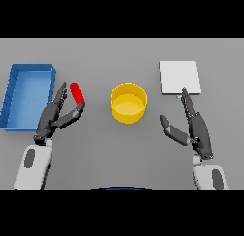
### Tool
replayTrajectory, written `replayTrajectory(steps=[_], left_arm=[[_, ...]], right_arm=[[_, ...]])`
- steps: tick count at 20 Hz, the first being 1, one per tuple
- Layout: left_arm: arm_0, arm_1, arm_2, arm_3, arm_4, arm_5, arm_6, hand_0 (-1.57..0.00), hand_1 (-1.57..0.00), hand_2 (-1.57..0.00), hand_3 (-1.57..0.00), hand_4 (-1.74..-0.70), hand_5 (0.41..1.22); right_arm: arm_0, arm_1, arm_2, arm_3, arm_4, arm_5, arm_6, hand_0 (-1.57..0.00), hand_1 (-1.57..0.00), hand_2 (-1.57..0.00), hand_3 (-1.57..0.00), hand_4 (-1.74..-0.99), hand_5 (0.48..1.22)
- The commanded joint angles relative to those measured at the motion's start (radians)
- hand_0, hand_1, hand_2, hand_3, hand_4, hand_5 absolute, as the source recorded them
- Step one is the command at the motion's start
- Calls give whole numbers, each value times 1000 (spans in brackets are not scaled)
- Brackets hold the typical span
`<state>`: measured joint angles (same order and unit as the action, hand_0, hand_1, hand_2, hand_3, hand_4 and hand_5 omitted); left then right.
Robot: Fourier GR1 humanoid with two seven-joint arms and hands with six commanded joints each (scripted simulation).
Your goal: Pick up the red beaker and tilt it to pour out 1 green nut into yellow bowl. Pick up the yellow bowl and place it on the metallic measuring scale.
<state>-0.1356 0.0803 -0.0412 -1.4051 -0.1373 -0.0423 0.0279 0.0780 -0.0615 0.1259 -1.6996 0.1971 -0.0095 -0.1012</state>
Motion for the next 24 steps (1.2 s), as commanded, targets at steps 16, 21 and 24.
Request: replayTrajectory(steps=[16,21,24], left_arm=[[-274,-26,58,357,-34,50,-120,1,1,1,1,-1246,695],[-321,-55,120,455,22,55,-214,-81,-94,-157,-133,-1364,761],[-349,-77,129,496,-3,127,-223,-551,-588,-662,-728,-1471,943]], right_arm=[[-7,8,-9,8,0,-13,21,1,1,1,1,-1245,642],[-6,3,-10,-4,-4,-9,31,1,1,1,1,-1242,645],[1,-1,-13,-18,-6,-11,35,1,1,1,1,-1237,648]])
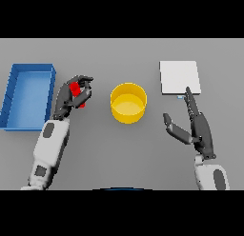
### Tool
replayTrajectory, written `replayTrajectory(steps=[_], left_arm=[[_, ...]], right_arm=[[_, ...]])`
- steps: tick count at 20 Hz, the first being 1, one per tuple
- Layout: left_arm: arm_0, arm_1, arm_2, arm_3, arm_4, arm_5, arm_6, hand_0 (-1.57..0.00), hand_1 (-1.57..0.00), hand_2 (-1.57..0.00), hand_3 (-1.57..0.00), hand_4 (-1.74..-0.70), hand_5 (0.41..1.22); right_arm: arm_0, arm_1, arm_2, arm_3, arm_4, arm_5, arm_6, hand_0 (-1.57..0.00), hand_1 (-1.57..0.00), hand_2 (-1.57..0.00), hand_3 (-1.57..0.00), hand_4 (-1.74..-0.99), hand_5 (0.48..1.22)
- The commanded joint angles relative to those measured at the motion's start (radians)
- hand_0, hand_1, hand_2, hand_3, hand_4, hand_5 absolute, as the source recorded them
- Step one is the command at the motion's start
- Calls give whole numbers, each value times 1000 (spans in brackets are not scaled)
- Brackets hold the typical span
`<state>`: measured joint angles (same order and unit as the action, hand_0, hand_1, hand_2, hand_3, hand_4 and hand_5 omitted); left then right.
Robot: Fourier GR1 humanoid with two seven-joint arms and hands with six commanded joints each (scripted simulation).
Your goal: Pick up the red beaker and tilt it to pour out 1 green nut into yellow bowl. Pick up the yellow bowl and place it on the metallic measuring scale.
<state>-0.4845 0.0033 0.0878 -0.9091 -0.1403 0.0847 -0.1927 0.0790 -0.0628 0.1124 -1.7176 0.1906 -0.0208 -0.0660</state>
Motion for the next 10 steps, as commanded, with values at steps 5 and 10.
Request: replayTrajectory(steps=[5,10], left_arm=[[-4,-3,-43,6,-55,30,-37,-1237,-1248,-1273,-1154,-1636,1130],[2,-4,-22,-19,-7,-9,-37,-1462,-1465,-1473,-1434,-1614,1165]], right_arm=[[-10,-3,-7,10,-9,5,-3,1,1,1,1,-1242,650],[-7,6,-1,24,-6,5,-11,1,1,1,1,-1245,642]])
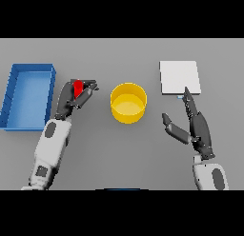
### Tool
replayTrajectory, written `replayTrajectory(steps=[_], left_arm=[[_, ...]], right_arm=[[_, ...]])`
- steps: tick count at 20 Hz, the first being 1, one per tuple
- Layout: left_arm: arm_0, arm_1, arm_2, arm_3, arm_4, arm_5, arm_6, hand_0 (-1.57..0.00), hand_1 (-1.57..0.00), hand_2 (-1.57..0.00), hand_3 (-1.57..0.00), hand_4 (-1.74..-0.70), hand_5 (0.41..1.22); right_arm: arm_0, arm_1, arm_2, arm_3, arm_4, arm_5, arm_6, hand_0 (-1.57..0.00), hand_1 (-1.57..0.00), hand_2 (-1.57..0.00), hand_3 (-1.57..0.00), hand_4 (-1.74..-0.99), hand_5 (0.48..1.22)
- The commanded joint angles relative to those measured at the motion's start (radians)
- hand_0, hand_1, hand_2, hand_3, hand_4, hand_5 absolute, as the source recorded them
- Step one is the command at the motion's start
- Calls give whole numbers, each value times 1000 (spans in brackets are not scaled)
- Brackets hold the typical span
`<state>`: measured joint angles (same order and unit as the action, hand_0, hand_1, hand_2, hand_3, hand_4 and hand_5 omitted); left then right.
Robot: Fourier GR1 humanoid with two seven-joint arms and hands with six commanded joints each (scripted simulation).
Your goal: Pick up the red beaker and tilt it to pour out 1 green nut into yellow bowl. Pick up the yellow bowl and place it on the metallic measuring scale.
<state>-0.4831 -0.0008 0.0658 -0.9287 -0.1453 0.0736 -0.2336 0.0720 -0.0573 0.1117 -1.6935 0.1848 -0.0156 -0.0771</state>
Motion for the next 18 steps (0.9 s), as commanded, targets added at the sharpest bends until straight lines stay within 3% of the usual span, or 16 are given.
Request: replayTrajectory(steps=[1,3,5,8,14,16,18], left_arm=[[-3,0,11,-13,28,-20,4,-1483,-1486,-1493,-1462,-1639,1157],[10,-1,15,-62,67,-45,1,-1515,-1517,-1521,-1501,-1676,1144],[-15,13,10,-105,79,-47,60,-1535,-1536,-1539,-1526,-1699,1135],[-24,44,-12,-146,73,-65,85,-1553,-1553,-1555,-1548,-1720,1131],[-97,97,-48,-102,26,-81,128,-1556,-1557,-1558,-1553,-1724,1139],[-113,121,-93,-92,-35,-75,115,-1562,-1562,-1563,-1559,-1730,1134],[-138,160,-145,-108,-94,-86,159,-1565,-1565,-1566,-1563,-1734,1124]], right_arm=[[7,4,4,-2,3,-1,-9,1,1,1,1,-1248,645],[17,2,12,-27,14,-5,-2,1,1,1,1,-1238,643],[12,4,10,-22,14,-7,-3,1,1,1,1,-1233,644],[9,3,13,-9,25,-10,-9,1,1,1,1,-1226,650],[1,-12,9,9,45,-19,-56,1,1,1,1,-1219,661],[-3,-19,5,4,52,-26,-42,1,1,1,1,-1210,664],[11,-16,8,-4,52,-24,-31,1,1,1,1,-1199,658]])
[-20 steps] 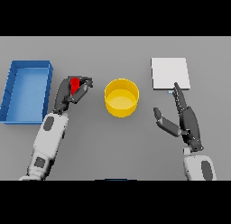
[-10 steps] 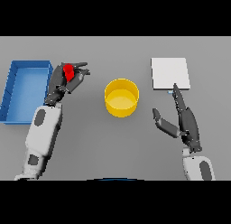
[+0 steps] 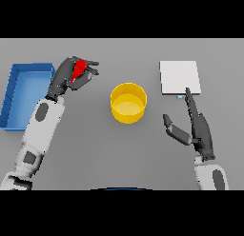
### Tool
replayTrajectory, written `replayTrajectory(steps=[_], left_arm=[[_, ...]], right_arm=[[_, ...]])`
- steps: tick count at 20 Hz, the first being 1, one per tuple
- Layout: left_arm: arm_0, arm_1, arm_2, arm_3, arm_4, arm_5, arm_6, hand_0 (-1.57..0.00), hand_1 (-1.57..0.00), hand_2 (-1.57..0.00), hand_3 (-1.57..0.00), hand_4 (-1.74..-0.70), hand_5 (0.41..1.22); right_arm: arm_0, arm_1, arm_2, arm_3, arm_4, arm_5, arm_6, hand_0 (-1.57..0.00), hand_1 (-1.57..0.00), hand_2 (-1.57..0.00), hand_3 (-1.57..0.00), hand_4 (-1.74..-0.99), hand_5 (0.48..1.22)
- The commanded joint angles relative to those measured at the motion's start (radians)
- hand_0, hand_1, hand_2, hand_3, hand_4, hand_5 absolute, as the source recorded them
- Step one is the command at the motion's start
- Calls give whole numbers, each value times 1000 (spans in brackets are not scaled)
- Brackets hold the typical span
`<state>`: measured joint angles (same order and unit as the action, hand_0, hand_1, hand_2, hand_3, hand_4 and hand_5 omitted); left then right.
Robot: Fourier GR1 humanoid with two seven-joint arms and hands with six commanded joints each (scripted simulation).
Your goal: Pick up the red beaker and tilt it to pour out 1 green nut into yellow bowl. Pick up the yellow bowl and place it on the metallic measuring scale.
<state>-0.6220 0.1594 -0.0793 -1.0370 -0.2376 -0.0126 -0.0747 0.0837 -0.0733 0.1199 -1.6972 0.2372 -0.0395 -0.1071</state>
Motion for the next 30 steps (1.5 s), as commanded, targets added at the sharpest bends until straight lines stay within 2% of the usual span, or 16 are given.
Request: replayTrajectory(steps=[1,4,5,7,9,13,14,17,21,24,25,30], left_arm=[[-11,13,-29,4,-35,-1,14,-1566,-1566,-1567,-1565,-1735,1120],[-61,54,-129,-2,-137,-28,78,-1569,-1569,-1569,-1568,-1738,1127],[-79,60,-164,-1,-170,-39,94,-1569,-1569,-1569,-1569,-1739,1129],[-117,79,-226,6,-233,-56,108,-1570,-1570,-1570,-1569,-1740,1139],[-157,99,-294,5,-305,-81,145,-1570,-1570,-1570,-1570,-1740,1162],[-227,128,-430,48,-445,-140,178,-1571,-1571,-1571,-1571,-1741,1197],[-252,139,-459,60,-472,-172,182,-1571,-1571,-1571,-1571,-1689,1202],[-308,148,-552,87,-550,-226,149,-1571,-1571,-1571,-1383,-1710,1211],[-399,157,-646,132,-628,-292,106,-1571,-1571,-1571,-1295,-1719,1217],[-448,137,-715,178,-675,-306,48,-1571,-1571,-1571,-1429,-1725,1219],[-464,132,-735,194,-693,-301,34,-1571,-1571,-1571,-1458,-1727,1219],[-540,144,-857,213,-786,-321,-38,-1571,-1571,-1571,-1534,-1734,1220]], right_arm=[[1,2,5,-7,1,2,4,1,1,1,1,-1194,658],[3,0,5,-7,6,2,8,1,1,1,1,-1183,663],[-10,3,10,-12,6,6,29,1,1,1,1,-1178,663],[5,2,9,-8,-3,13,7,1,1,1,1,-1178,667],[-4,5,5,-10,-19,22,28,1,1,1,1,-1181,669],[6,11,10,-26,-13,15,30,1,1,1,1,-1187,676],[3,9,7,-14,-13,15,38,1,1,1,1,-1191,675],[15,24,15,-19,-21,20,42,1,1,1,1,-1195,671],[18,46,6,-14,-52,18,51,1,1,1,1,-1206,639],[14,33,-4,-15,-43,10,38,1,1,1,1,-1221,617],[21,33,-1,-12,-37,8,18,1,1,1,1,-1221,610],[3,45,-1,0,-22,-14,23,1,1,1,1,-1185,575]])
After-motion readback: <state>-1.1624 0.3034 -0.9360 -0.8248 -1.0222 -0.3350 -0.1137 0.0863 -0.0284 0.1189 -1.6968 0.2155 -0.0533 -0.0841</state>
